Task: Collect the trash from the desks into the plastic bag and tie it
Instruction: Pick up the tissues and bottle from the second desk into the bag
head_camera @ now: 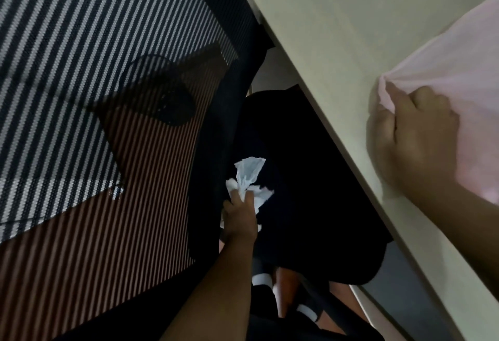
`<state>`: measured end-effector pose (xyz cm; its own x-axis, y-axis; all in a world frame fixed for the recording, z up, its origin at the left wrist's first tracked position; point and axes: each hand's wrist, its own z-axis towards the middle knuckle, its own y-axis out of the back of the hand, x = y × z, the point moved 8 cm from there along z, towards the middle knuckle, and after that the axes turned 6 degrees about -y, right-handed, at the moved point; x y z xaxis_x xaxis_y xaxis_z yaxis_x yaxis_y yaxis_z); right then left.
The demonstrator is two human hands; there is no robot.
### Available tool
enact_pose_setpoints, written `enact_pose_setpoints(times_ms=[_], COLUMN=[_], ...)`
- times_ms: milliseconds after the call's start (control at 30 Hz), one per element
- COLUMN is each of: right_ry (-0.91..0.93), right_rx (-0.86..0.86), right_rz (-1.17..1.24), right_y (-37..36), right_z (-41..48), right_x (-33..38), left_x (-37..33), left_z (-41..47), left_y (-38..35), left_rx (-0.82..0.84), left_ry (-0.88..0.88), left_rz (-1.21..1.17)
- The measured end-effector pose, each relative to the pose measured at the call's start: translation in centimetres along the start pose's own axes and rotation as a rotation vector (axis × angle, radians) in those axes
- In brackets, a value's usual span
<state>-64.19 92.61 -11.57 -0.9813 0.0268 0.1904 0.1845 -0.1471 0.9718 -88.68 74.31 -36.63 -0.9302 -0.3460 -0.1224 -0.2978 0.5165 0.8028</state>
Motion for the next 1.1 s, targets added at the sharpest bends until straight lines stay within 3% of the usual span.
enact_pose_setpoints(times_ms=[167,300,400,500,633,700,833,933,1100], right_ry=[0.009,0.019,0.02,0.0,-0.049,-0.152,-0.379,-0.42,-0.384], right_rx=[-0.038,-0.046,-0.053,-0.024,0.193,0.217,0.105,0.079,0.223], right_rz=[0.01,0.013,0.038,0.035,0.243,0.434,0.615,0.769,0.875], right_y=[0.2,0.3,0.5,1.0,1.9,4.6,11.7,16.5,22.7], right_z=[0.1,0.1,0.0,-0.5,-2.0,-2.8,-4.8,-6.8,-10.9], right_x=[0.0,-0.1,-0.1,-0.4,-1.7,-2.6,-5.8,-8.1,-9.8], left_x=[2.5,0.2,-1.0,-1.9,-3.3,-4.6,-8.4,-12.4,-23.4], left_z=[0.4,0.4,0.7,-0.7,-3.1,-5.0,-8.3,-9.9,-17.2], left_y=[-0.8,1.1,2.8,7.4,11.7,13.8,20.1,24.5,29.3], left_rx=[-0.02,-0.018,0.008,-0.011,0.053,0.113,0.118,0.112,0.318], left_ry=[0.388,0.371,0.338,0.146,-0.114,-0.202,-0.285,-0.363,-0.642], left_rz=[-0.786,-1.16,-1.288,-1.294,-0.875,-0.892,-1.09,-1.034,-0.947])
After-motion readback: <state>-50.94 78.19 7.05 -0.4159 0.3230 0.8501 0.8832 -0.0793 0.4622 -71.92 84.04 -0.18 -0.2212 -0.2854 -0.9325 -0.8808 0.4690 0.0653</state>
